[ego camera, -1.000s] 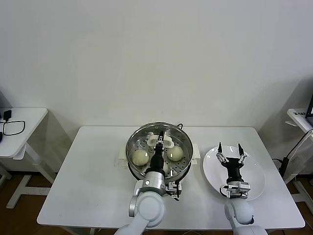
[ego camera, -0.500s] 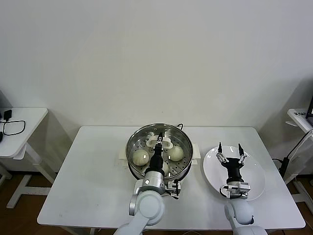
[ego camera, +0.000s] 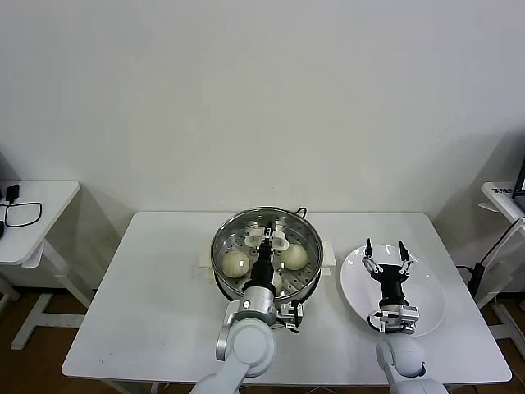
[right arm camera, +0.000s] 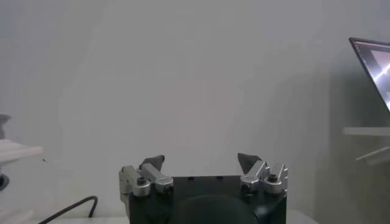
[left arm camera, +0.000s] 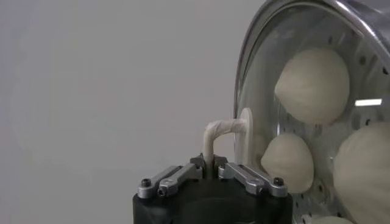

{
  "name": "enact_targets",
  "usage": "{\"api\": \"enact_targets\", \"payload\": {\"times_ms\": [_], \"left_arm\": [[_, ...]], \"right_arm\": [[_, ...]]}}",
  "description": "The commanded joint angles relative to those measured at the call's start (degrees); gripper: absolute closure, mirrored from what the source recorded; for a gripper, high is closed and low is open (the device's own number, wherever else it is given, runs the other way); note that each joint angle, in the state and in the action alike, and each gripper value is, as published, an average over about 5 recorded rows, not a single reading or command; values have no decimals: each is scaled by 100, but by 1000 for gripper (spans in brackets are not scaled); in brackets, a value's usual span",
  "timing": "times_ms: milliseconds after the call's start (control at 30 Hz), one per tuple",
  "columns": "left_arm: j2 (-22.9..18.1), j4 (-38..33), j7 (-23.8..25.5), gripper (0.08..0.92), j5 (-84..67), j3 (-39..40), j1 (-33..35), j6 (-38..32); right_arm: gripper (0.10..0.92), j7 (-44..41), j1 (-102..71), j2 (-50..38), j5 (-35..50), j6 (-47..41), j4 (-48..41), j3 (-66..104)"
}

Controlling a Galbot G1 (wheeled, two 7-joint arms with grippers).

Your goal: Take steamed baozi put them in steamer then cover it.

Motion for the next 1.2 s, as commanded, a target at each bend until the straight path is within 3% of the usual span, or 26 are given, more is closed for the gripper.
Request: {"api": "enact_targets", "payload": {"times_ms": [33, 567, 833, 933, 1033, 1133, 1200], "left_arm": [[-8, -108, -46, 678, -159, -31, 49, 7], [427, -1269, -33, 221, -527, 57, 691, 31], [1009, -2526, -87, 177, -1604, -196, 1432, 28], [1144, -2931, -490, 177, -2554, -692, 1843, -18], [1140, -3028, -1432, 177, -4179, -1607, 2127, -197], [1083, -2656, -2387, 177, -5976, -2771, 2180, -660], [1088, -2208, -2682, 177, -6976, -3482, 2164, -1075]], "right_arm": [[203, -1, -13, 3, -5, 5, 8, -2], [203, 7, 36, 7, -18, -2, 39, -12], [203, 48, -15, -84, 40, -290, 107, -76], [203, 90, -93, -186, 184, -481, 228, -158], [203, 15, -182, -267, 360, -579, 351, -157], [203, -111, -276, -320, 632, -616, 451, -127], [203, -170, -318, -345, 756, -554, 465, -118]]}}
